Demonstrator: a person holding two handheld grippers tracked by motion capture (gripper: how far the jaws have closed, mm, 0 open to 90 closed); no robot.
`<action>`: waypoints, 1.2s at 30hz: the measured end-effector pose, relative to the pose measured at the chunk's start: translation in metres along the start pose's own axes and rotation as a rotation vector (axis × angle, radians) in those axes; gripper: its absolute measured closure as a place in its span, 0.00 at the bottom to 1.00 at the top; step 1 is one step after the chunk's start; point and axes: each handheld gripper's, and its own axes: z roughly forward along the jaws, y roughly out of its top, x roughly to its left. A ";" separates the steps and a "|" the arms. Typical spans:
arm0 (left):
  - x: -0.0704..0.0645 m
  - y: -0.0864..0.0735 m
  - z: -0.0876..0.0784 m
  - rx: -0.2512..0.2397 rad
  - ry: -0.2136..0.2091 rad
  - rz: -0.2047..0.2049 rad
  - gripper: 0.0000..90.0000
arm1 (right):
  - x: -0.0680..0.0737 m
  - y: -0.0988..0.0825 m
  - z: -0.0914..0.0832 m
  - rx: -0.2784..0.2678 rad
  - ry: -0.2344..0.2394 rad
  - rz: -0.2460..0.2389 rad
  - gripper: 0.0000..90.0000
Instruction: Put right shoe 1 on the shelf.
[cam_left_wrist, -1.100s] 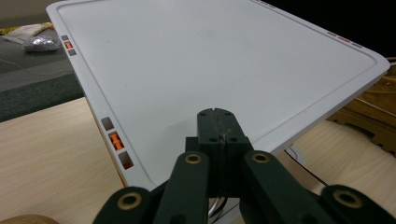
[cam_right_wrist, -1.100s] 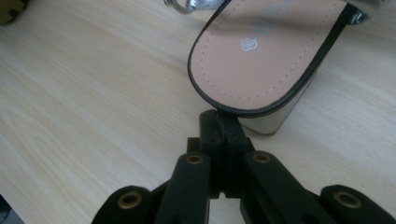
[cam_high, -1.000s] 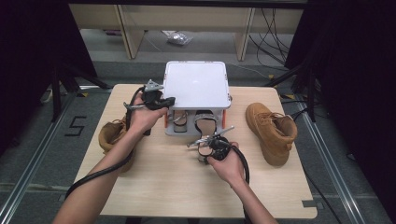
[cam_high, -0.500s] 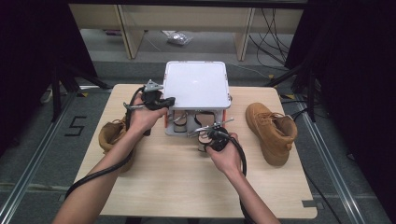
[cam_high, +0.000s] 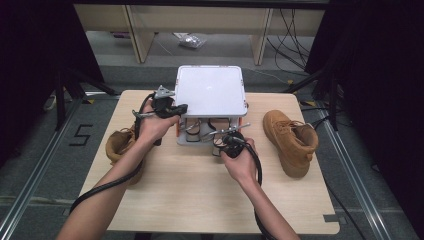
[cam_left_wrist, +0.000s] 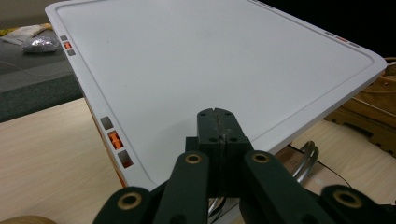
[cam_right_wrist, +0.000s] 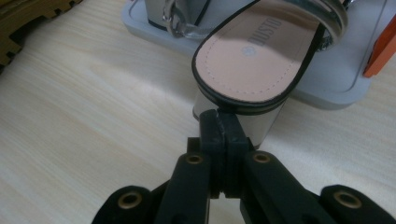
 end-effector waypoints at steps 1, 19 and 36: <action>0.000 0.000 0.000 0.004 0.002 -0.001 1.00 | 0.000 0.000 0.001 -0.006 -0.001 0.006 1.00; 0.000 0.001 -0.002 0.022 0.001 0.011 1.00 | 0.003 0.017 0.004 -0.068 -0.051 0.007 1.00; 0.000 0.001 -0.002 0.022 0.000 0.009 1.00 | 0.000 0.023 0.016 -0.121 -0.137 -0.005 1.00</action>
